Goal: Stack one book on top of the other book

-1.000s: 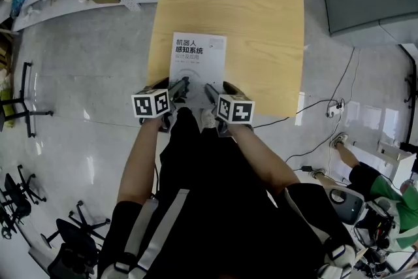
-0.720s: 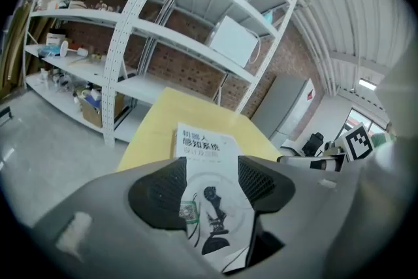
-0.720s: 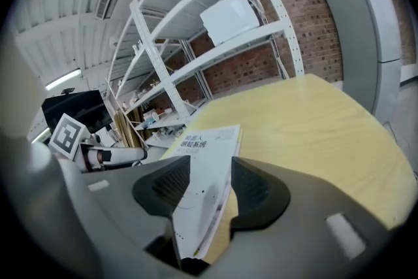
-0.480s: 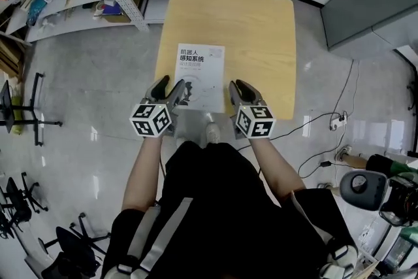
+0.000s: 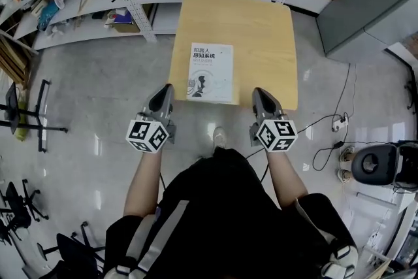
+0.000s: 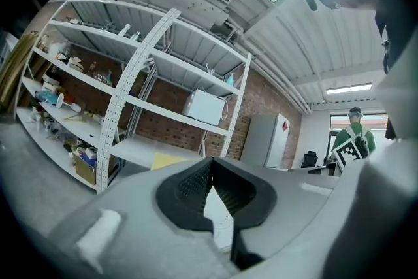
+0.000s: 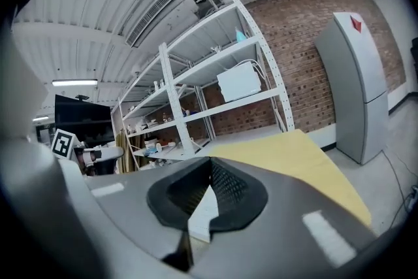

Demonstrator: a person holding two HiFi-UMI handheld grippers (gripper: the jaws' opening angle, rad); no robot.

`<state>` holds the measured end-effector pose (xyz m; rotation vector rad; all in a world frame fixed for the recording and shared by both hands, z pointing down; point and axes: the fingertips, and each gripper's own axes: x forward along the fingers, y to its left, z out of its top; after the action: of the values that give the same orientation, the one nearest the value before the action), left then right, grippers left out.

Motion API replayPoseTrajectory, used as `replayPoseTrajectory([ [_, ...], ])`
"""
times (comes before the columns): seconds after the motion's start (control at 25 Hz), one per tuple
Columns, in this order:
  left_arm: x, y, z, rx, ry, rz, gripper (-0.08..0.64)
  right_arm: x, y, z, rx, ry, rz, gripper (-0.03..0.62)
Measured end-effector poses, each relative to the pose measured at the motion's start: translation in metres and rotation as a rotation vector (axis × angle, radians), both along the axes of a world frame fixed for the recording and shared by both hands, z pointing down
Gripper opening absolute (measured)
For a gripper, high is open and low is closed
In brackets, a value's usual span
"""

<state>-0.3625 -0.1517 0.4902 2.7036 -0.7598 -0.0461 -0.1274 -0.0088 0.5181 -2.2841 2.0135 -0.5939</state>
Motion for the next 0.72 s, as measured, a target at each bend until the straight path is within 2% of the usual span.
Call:
replayPoseTrajectory([
  [0.2,-0.022,0.023,-0.013,0.037,0.013,0.024,0.002,-0.025,0.031,-0.015,0.042,-0.015,0.032,0.005],
  [0.4,-0.031,0.047,-0.033,0.075,0.064,0.04,0.002,-0.045,0.064,-0.037,0.086,-0.013,0.043,0.005],
  [0.72,-0.035,0.071,-0.056,0.143,0.071,0.017,0.002,-0.044,0.085,-0.065,0.15,0.057,0.021,0.005],
])
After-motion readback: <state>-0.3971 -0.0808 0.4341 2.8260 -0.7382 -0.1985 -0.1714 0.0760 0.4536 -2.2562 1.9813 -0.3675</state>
